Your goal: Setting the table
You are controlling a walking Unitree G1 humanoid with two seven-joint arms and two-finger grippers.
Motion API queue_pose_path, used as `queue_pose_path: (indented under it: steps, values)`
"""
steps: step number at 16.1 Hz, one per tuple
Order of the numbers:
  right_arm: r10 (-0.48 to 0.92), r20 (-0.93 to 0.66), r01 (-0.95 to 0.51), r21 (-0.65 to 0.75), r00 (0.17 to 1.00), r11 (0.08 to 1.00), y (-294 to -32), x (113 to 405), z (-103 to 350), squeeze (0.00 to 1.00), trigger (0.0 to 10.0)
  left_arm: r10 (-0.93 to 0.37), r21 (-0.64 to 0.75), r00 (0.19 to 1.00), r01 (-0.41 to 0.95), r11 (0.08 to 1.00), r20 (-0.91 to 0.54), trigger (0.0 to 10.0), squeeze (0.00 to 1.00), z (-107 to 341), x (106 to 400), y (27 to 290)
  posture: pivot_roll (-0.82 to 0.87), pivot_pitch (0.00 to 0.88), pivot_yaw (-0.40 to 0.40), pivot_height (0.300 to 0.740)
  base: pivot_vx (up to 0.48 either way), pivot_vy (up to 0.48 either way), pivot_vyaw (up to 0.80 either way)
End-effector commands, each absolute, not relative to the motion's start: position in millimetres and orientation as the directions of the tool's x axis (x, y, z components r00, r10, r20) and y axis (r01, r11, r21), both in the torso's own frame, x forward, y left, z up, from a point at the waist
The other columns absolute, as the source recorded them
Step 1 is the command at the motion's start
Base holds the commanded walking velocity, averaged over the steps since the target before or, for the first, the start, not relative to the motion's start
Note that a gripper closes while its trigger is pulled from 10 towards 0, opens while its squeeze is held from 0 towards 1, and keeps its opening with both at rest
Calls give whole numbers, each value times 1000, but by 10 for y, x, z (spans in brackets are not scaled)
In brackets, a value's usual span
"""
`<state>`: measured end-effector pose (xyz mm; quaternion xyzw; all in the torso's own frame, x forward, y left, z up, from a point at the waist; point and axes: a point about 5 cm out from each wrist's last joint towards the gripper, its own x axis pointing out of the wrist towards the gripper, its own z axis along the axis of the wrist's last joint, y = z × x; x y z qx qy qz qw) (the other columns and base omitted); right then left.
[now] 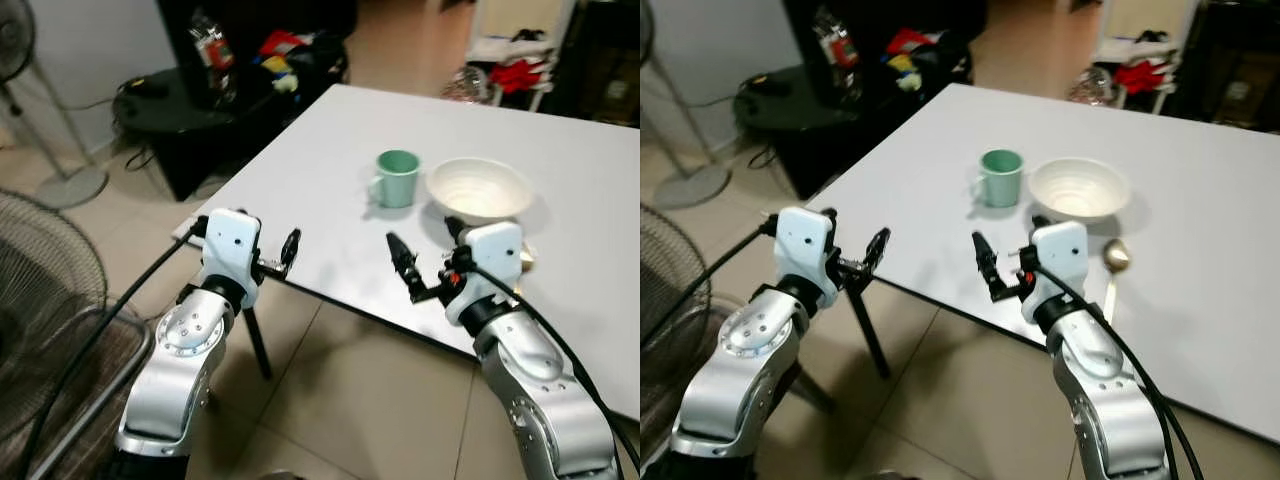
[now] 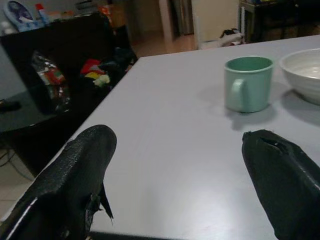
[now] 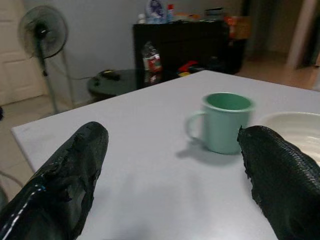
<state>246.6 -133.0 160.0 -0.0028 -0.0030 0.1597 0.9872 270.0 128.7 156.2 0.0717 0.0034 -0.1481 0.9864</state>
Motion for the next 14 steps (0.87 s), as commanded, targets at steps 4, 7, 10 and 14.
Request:
queue_pose_path:
  steps: [4, 7, 10, 14]
  values:
    - [287, -51, -284, 57, 957, 957, -1362, 2459, 1431, 1000, 10000, -241, 165, 968, 249, 954, -68, 10000, 0, 1477, 2666, 1470, 41, 0, 84, 740, 0, 0, 800]
    - [275, -72, -269, 89, 959, 959, -1403, 2424, 1385, 1000, 10000, -247, 194, 966, 257, 947, -75, 10000, 0, 1483, 2658, 1487, 36, 0, 95, 740, 0, 0, 800]
    - [237, -66, -229, 115, 969, 967, -1465, 2396, 1373, 1000, 10000, -239, 211, 967, 253, 944, -87, 10000, 0, 1465, 2667, 1503, 26, 0, 117, 740, 0, 0, 800]
    - [173, -62, -174, -10, 983, 985, -1523, 2475, 1362, 1000, 10000, -218, 207, 973, 229, 951, -75, 10000, 0, 1464, 2679, 1504, 39, 0, 90, 740, 0, 0, 800]
